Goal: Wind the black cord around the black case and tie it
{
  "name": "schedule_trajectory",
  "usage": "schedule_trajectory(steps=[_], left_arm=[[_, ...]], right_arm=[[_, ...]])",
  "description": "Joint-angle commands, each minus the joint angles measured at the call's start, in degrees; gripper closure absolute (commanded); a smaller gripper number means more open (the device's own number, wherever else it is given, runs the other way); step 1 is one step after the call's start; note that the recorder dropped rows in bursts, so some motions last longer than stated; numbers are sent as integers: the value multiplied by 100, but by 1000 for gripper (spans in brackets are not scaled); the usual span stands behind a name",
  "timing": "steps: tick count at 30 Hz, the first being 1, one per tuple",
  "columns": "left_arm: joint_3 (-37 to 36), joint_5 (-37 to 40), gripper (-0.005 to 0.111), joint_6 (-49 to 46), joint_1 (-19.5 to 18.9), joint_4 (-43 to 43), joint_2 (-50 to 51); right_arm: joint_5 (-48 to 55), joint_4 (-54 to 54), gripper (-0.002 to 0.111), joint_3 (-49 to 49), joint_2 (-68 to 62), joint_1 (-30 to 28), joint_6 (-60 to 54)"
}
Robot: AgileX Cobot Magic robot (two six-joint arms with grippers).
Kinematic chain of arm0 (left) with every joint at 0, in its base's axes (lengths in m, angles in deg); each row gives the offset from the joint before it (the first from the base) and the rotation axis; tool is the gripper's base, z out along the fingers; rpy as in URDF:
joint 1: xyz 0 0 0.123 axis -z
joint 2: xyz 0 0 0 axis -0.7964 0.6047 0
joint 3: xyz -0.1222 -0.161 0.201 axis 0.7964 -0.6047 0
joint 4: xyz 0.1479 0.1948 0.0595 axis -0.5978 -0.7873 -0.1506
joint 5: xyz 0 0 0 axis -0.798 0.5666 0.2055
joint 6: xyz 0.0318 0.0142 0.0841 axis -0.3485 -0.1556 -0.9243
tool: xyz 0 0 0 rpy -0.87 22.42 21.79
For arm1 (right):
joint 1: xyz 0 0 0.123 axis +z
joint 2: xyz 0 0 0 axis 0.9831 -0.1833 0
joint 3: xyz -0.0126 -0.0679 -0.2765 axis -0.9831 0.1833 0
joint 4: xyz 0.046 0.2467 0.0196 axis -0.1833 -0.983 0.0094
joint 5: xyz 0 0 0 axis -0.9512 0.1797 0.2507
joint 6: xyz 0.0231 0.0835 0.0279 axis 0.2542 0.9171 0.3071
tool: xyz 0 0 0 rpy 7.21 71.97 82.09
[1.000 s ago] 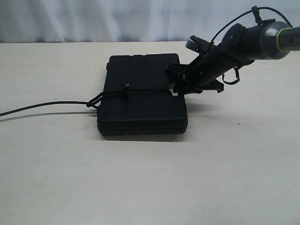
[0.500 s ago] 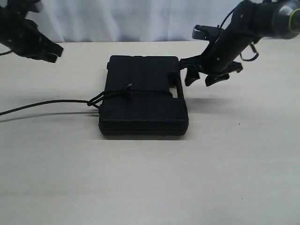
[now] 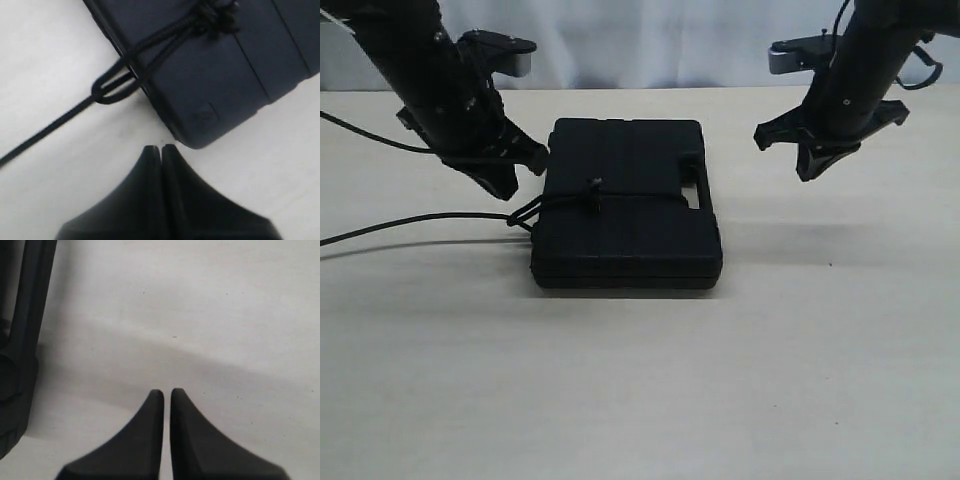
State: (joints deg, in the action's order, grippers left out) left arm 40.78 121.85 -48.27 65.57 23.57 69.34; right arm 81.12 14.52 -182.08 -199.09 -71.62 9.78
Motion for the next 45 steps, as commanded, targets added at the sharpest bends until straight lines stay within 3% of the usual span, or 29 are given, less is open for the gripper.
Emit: schedule_trajectory(steps=[1,7,12,18,21,23,26,45], left_arm=[[-432,-32,107,683,439,-96,-571],[-1913,-995,107,1148,1083,-471,-2026],[-3447,-2385,107,1158,1190,-499,-3589],[-5547,-5564,107,1146,1190,-487,-5423],[-6237,-7177,107,1146,1190,-517,-5773],[-6438,-7673,107,1159,1190,-506,-5812],[-6439,-7694,107,1159,1190,-506,-5812],[-6741,-7749,107,1159,1190,-547,-6088]], right_arm=[[-607,-325,104,719,713,-194,19],[-1579,-317,104,2450,2299,-228,19],[-2323,-433,104,4042,4041,-228,-68],[-4020,-1375,104,6274,6546,-228,-1020],[-5299,-2291,104,7156,7314,-228,-1756],[-5944,-2655,104,7539,7621,-228,-1984],[-6411,-2766,104,7954,8008,-228,-1992],[-6407,-2658,104,8755,9396,497,-1992]])
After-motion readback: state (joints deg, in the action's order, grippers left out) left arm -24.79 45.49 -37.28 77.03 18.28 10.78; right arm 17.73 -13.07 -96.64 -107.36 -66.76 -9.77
